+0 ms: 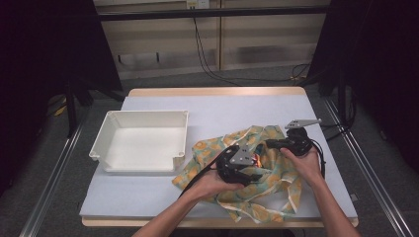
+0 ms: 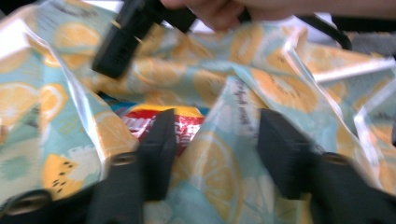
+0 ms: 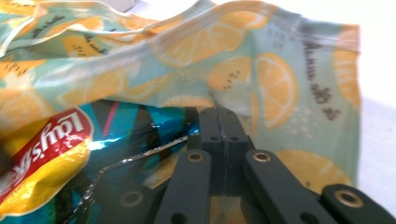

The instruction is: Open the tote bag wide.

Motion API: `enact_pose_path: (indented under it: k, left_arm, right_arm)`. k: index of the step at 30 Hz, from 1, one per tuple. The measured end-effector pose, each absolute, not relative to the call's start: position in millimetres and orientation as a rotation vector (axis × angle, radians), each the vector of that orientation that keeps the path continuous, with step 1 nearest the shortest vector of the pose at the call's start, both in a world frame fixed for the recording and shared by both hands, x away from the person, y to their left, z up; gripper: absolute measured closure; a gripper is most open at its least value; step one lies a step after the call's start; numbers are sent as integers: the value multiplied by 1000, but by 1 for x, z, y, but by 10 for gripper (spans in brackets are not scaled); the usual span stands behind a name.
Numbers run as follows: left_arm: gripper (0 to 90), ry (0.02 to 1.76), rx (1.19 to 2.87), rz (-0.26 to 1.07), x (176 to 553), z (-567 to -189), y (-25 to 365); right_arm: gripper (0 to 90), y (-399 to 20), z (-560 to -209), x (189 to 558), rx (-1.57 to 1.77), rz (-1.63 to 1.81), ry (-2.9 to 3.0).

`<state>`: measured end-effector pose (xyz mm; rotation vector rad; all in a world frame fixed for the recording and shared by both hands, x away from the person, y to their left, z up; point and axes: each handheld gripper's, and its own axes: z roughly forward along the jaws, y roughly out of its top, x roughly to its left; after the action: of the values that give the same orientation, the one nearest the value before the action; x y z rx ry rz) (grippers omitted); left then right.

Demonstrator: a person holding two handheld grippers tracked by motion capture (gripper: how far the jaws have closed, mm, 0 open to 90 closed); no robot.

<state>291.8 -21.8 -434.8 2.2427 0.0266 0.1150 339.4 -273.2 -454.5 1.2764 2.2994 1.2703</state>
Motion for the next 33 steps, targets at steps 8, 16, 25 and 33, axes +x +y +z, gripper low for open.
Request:
enact_pose_path:
  k: [8,16,25,33]
  left_arm:
    - [900,-76,2266,-42,276,-431,-23]
    - [900,-121,2268,-114,254,-444,-24]
    - [886,-58,2233,-129,257,-455,-19]
    - [696,21,2135,-104,264,-437,-10]
  right_arm:
    - [900,-284,-459,345,1323,1245,2249]
    - [900,-292,-469,350,1364,1208,2232]
    - [797,-288,-482,348,1381,1115,2256]
    - [582,-283,-452,321,1290,1249,2236]
